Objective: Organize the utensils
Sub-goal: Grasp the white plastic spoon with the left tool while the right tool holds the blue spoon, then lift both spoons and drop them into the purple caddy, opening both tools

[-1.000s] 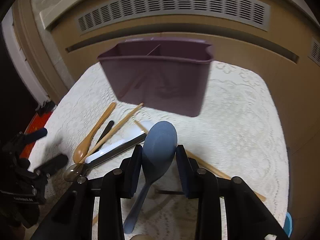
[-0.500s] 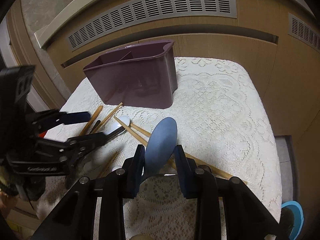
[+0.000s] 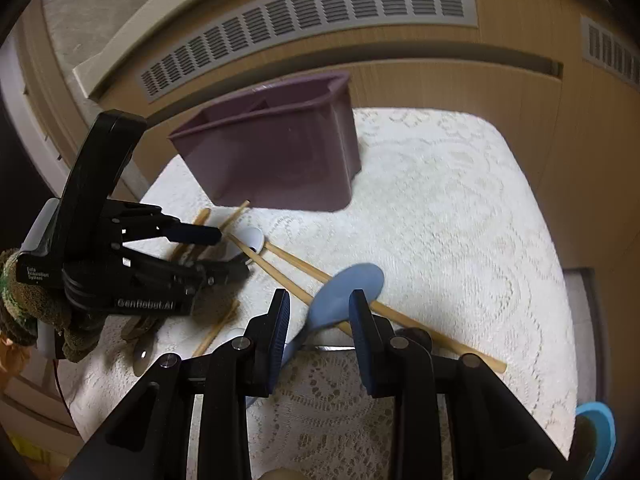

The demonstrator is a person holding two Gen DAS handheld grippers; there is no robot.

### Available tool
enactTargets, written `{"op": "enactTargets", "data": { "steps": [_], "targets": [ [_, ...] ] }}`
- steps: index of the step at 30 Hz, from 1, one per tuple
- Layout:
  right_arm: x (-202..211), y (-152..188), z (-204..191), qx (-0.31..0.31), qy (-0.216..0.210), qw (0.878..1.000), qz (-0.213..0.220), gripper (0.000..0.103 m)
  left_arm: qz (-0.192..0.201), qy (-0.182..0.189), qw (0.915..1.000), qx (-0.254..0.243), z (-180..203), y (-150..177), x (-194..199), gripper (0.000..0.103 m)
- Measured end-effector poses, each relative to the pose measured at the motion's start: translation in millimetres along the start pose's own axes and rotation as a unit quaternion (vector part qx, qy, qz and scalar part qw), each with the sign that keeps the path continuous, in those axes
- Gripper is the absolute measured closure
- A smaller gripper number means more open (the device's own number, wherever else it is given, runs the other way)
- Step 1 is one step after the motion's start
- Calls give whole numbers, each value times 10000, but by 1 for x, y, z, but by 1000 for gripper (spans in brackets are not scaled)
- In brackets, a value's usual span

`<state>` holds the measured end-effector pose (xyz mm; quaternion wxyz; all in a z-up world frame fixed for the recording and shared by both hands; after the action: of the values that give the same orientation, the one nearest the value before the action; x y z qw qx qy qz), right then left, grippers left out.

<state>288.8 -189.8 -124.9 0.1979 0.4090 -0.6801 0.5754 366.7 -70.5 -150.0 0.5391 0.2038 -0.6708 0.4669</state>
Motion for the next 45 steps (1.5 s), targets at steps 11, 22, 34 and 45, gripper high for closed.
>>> {"op": "enactTargets", "data": {
  "steps": [11,22,34,45],
  "targets": [
    [2,6,6,-73,289,9995,-68,73,497,-117,9987,82,-6,13,19,68],
    [-35,-8,1,-684,700,9943,-424,61,1468,-237,9831,1072,-35,64,66,68],
    [-32,3,-37,164,796,9953,-533,72,2038,-141,9666,1550,-48,71,100,68],
    [42,-20,-79,647,442,9952,592,72,2816,-341,9470,1504,-31,70,176,68]
  ]
}}
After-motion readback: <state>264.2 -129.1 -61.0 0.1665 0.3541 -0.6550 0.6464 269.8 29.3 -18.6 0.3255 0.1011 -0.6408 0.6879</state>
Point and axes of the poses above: each gripper's, at about its wrist camera, not at the fingertips, and x roughly against the way its jaws point, z to its right, y to its underside, the point moved 8 cm from there along -x, roughly the way its jaws point, and after that the axes turned 2 degrees about -x, right-handed, at the moved point
